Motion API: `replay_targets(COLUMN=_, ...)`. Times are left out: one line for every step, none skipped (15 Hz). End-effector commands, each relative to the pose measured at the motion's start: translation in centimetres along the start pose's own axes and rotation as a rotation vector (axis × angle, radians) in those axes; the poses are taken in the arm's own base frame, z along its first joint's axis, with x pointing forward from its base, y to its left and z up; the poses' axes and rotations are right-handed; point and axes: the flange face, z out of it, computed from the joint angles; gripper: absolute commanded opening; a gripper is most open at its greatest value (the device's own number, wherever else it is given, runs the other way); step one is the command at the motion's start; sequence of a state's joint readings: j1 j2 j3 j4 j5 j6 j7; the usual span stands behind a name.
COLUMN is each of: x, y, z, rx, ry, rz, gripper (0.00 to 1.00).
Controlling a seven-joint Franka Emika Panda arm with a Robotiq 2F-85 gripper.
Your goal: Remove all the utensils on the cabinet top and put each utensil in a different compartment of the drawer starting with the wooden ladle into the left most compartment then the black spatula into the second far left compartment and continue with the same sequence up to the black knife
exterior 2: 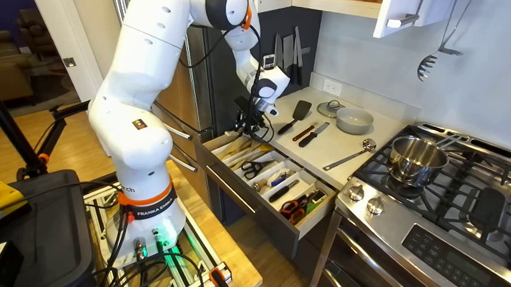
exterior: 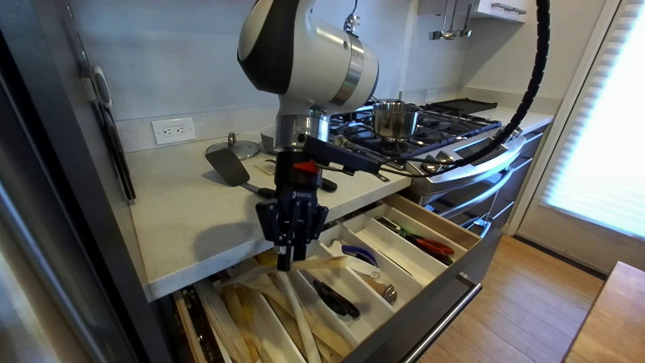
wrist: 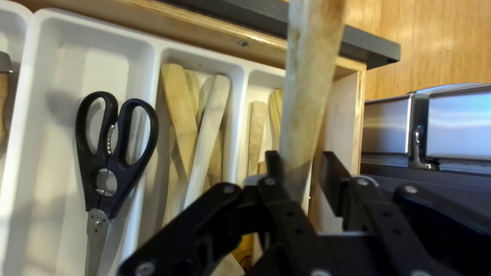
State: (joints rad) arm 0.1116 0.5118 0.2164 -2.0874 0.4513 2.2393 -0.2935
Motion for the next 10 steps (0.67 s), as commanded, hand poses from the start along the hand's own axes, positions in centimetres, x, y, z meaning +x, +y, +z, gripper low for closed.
replay_targets(x=0.9, y=-0.3, z=0.5, rx=-0.021, ry=0.028, rz=0.007, gripper=0.64)
replay_targets(x=0.9, y=-0.5, z=0.2, rx=-0.019, ry=0.04, rz=0.015, gripper=0.71)
replay_targets(x=1.0, y=-0.6, z=0.1, rx=-0.025, ry=0.049, rz=0.019, gripper=0.78)
replay_targets(x=1.0, y=-0.9, z=-0.3, rx=-0.023, ry=0.066, rz=0.03, gripper=0.87)
replay_targets(x=1.0, y=-1.1, z=-0.8, rx=-0.024, ry=0.085, rz=0.037, gripper=0.93)
replay_targets(x=1.0, y=-1.4, z=-1.5, rx=-0.022, ry=0.106, rz=0.046, gripper=0.99)
replay_targets(x=0.9, y=-1.6, z=-2.4, rx=-0.026, ry=0.136, rz=0.057, gripper=1.0)
replay_targets(x=1.0, y=-1.5, z=-3.6, rx=-0.04, ry=0.175, rz=0.062, gripper=1.0)
replay_targets(x=1.1, y=-1.3, z=-4.8, rx=-0.067, ry=0.224, rz=0.057, gripper=1.0)
replay_targets(x=1.4, y=-1.2, z=-5.9, rx=-0.1, ry=0.269, rz=0.05, gripper=1.0)
